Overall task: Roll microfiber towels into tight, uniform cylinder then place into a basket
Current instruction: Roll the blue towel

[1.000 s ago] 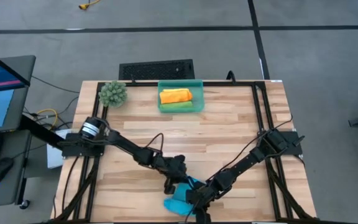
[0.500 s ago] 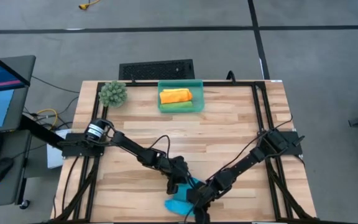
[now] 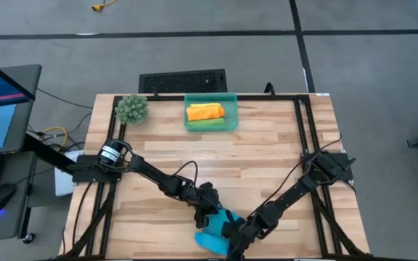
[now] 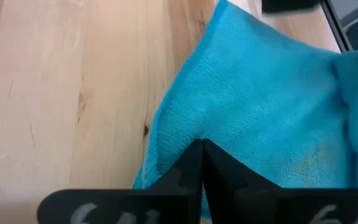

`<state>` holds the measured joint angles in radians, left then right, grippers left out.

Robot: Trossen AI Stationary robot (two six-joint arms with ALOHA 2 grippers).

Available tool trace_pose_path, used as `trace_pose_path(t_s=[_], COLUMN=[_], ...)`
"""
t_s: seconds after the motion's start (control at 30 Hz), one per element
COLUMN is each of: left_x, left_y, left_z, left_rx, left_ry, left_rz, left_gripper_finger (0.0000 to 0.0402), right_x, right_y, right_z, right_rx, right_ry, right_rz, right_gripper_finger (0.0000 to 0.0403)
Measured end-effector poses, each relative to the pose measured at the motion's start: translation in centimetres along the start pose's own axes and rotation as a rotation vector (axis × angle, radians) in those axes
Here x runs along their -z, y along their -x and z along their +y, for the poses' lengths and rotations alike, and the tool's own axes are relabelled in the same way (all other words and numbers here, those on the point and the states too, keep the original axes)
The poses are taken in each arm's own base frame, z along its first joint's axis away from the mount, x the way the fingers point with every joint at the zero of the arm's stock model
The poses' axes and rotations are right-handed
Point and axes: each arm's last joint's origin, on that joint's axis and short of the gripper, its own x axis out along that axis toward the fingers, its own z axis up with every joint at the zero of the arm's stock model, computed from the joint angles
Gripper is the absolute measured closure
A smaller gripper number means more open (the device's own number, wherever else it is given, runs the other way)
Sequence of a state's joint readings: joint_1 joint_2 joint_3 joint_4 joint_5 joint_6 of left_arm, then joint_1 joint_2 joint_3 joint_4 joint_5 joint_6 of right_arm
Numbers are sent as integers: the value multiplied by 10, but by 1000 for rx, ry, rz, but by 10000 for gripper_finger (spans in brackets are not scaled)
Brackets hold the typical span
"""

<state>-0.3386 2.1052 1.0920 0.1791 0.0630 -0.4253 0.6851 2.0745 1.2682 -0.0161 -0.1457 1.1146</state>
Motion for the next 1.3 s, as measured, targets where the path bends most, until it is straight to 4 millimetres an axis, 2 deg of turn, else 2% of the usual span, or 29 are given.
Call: trace_pose_path(t_s=[0.17,0.37,0.63,0.87,1.1,1.3], left_x=[-2,-3,-4,-10,-11,-12], left_y=[2,8,17,33,36,36], left_z=[0,2,3,-3,-3,-2], left_rx=[-9,-29,-74,-75,-14,-21], left_ry=[7,-2,-45,-121,-113,-94], left_rz=[-11,5,34,27,60,54], left_gripper_finger=[401,401,401,401,401,366], right_x=[-2,7,4,-2,-8,-10], right_y=[12,-3,4,4,6,6], right_z=[5,-8,-5,-10,-14,-15], right_rx=[31,95,119,138,144,142], right_ry=[2,-42,-40,-56,-64,-64], right_rz=[-39,6,-57,-61,-60,-57], right_gripper_finger=[400,400,400,400,399,399])
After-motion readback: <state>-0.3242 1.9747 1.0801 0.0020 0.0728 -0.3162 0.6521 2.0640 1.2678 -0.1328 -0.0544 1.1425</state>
